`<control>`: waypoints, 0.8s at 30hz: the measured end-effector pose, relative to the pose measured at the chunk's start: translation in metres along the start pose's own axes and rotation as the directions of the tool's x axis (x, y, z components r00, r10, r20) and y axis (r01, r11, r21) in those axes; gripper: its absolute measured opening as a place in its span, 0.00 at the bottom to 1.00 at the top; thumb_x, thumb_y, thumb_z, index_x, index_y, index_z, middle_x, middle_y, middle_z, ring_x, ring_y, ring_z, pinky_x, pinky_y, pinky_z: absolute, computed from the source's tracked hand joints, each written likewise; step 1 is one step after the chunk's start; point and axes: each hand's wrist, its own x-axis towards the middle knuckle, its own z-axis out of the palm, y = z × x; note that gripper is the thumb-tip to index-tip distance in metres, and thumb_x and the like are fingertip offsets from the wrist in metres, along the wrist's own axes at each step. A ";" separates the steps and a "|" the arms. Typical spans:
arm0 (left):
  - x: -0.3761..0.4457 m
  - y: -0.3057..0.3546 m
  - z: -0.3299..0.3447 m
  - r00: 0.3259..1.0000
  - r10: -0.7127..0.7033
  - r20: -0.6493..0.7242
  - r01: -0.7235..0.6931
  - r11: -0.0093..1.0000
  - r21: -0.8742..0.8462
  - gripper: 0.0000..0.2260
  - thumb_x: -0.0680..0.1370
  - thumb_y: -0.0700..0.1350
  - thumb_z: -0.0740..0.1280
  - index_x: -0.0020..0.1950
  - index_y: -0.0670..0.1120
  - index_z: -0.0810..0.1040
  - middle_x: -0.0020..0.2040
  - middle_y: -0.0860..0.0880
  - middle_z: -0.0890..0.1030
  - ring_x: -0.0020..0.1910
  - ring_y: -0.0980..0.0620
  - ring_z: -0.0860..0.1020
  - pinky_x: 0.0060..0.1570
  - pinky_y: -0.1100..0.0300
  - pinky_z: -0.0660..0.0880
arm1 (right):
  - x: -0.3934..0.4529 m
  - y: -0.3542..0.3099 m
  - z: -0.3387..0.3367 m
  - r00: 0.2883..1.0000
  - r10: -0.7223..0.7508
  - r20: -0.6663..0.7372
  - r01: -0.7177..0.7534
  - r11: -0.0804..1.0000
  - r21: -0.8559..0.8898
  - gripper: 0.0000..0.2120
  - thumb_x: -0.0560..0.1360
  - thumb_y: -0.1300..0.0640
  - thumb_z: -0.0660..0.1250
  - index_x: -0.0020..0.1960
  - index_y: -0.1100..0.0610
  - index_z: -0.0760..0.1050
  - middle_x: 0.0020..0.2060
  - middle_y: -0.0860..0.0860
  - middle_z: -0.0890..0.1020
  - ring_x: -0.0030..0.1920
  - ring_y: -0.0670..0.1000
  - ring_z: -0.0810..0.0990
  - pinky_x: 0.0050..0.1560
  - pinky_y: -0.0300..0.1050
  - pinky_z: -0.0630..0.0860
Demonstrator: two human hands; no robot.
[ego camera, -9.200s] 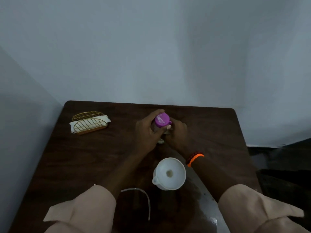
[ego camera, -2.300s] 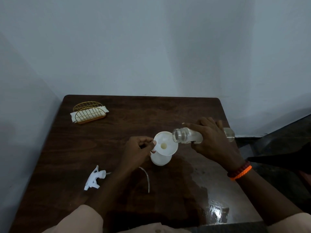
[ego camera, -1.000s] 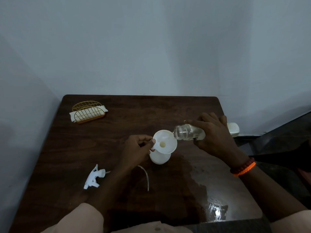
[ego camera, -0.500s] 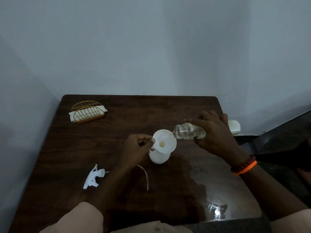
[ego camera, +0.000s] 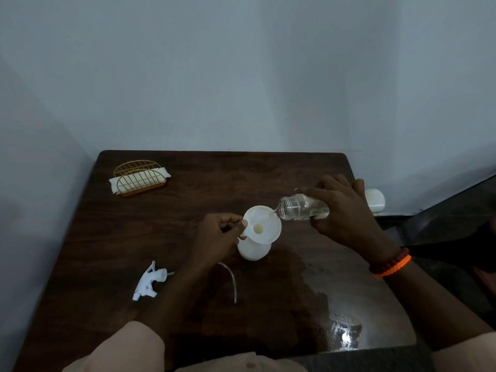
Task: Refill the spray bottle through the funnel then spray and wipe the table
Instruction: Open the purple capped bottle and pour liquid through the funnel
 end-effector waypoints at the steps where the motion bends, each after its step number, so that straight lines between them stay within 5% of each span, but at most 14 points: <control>1: 0.000 0.000 0.000 1.000 -0.004 -0.001 0.004 1.000 0.000 0.06 0.79 0.46 0.71 0.53 0.47 0.86 0.39 0.50 0.88 0.35 0.54 0.84 0.34 0.62 0.76 | 0.000 0.000 -0.001 1.000 -0.001 0.001 0.001 1.000 0.002 0.31 0.62 0.51 0.80 0.64 0.43 0.79 0.47 0.45 0.77 0.53 0.52 0.74 0.53 0.54 0.63; 24: 0.000 -0.002 0.001 1.000 0.011 0.004 -0.011 1.000 -0.008 0.07 0.79 0.45 0.71 0.53 0.46 0.86 0.38 0.49 0.87 0.34 0.55 0.84 0.30 0.66 0.75 | 0.000 0.001 -0.005 1.000 -0.008 -0.021 0.007 1.000 -0.026 0.30 0.62 0.50 0.78 0.63 0.42 0.79 0.46 0.44 0.76 0.52 0.51 0.74 0.52 0.53 0.63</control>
